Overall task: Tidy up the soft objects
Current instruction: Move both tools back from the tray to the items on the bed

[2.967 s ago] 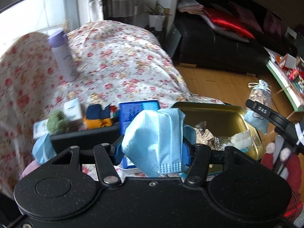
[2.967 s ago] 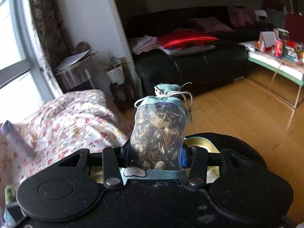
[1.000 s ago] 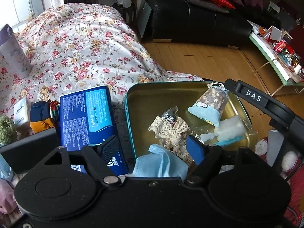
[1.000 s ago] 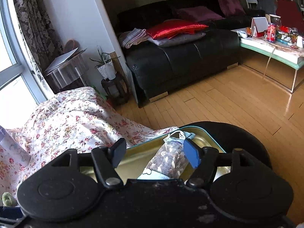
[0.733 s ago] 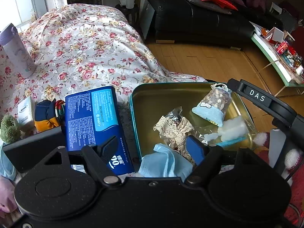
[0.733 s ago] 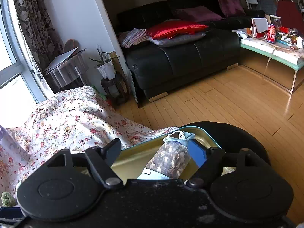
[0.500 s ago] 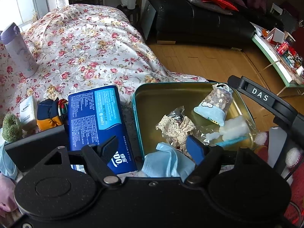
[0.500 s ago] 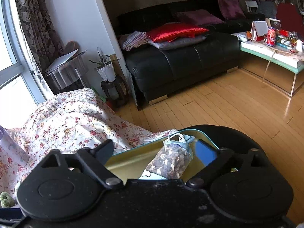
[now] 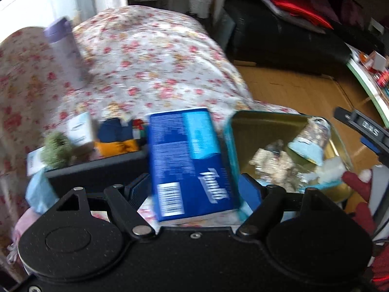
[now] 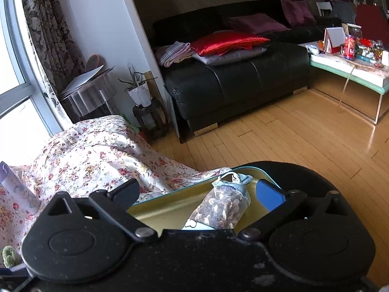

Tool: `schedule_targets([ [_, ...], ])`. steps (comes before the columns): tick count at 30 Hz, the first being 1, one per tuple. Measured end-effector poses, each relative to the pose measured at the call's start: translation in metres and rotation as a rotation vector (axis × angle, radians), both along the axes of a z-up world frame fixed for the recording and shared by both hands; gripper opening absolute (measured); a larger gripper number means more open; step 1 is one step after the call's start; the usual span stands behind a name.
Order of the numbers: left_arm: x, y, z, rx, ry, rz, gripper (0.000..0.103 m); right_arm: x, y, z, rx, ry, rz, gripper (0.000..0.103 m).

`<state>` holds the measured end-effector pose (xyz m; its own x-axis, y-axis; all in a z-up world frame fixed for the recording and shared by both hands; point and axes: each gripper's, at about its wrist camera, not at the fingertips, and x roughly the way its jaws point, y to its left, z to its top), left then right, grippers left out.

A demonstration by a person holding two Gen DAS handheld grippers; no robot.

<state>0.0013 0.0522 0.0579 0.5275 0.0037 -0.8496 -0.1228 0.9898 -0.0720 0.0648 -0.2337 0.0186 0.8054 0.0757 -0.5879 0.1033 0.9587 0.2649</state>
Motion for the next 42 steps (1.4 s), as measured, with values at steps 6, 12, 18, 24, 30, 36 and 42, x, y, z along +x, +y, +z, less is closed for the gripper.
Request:
schedule_targets([
  [6, -0.012, 0.048, 0.016, 0.039, -0.047, 0.108, 0.075, 0.0, 0.012, 0.002, -0.058, -0.009, 0.068, 0.103],
  [12, -0.026, 0.12, 0.054, 0.099, -0.143, 0.298, 0.078, 0.001, 0.01, 0.002, -0.052, -0.003, 0.066, 0.103],
  [18, -0.04, 0.184, 0.076, 0.218, -0.202, 0.485, 0.089, 0.003, 0.011, 0.001, -0.042, 0.012, 0.072, 0.103],
  [24, -0.04, 0.209, 0.054, 0.247, -0.129, 0.531, 0.089, -0.001, 0.023, 0.003, -0.113, 0.001, 0.117, 0.103],
  [30, -0.039, 0.209, 0.023, 0.222, -0.059, 0.495, 0.089, -0.004, 0.03, 0.005, -0.154, -0.009, 0.124, 0.103],
  [36, -0.042, 0.22, 0.022, 0.146, -0.084, 0.504, 0.09, -0.003, 0.03, 0.005, -0.152, 0.008, 0.101, 0.103],
  [42, -0.042, 0.23, 0.016, 0.1, -0.086, 0.526, 0.09, -0.009, 0.042, 0.009, -0.242, -0.028, 0.088, 0.103],
])
